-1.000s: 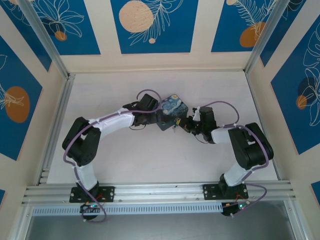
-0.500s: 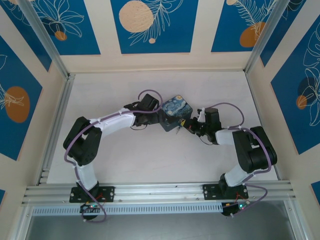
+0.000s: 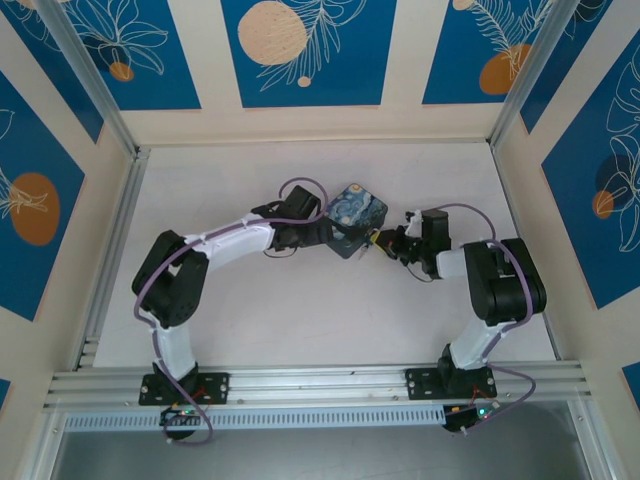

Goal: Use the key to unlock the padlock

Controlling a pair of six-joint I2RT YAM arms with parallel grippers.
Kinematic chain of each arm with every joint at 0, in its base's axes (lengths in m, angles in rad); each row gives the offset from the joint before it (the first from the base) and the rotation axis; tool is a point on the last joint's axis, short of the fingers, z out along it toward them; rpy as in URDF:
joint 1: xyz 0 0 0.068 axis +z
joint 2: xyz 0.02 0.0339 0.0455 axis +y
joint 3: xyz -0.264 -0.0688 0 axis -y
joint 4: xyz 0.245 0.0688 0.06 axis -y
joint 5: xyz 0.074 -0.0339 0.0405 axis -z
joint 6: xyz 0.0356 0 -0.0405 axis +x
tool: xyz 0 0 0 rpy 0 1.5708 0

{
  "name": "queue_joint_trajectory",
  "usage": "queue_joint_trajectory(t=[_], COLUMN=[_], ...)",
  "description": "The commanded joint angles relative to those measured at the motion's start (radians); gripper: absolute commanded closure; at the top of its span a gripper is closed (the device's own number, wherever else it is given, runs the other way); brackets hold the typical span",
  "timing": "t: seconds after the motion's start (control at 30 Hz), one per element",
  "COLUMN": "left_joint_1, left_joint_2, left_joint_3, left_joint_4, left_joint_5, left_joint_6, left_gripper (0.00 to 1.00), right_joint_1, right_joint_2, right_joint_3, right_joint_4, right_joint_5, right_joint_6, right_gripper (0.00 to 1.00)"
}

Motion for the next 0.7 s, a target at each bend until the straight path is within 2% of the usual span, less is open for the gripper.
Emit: queue_joint_trajectory(t=[0.0, 0.13, 0.43, 0.67], left_joint_1=[-0.001, -0.003, -0.003, -0.004], left_joint_2=[0.045, 0.046, 0.02, -0.02], left_joint_3=[-0.01, -0.011, -0.015, -0.02], left_joint_4=[-0.11, -0.107, -0.095, -0.088], left_joint_5=[-0.024, -0.022, -0.014, -0.006], left_joint_6=[0.006, 0.002, -0.001, -0.002], left_gripper=[0.0, 0.0, 0.0, 0.0], right_joint_1=[-0.046, -0.048, -0.048, -0.068], right_joint_2=[0.035, 0.038, -0.015, -0.135], right_joint_3=[0.017, 0.035, -0.01, -0.094], right_joint_4=[0.15, 0.159, 0.068, -0.006], right_joint_5=[-0.051, -0.048, -0.039, 0.024], right_joint_6=[0.14, 0.168, 0.085, 0.0], right_gripper=[1.0, 1.0, 1.0, 1.0])
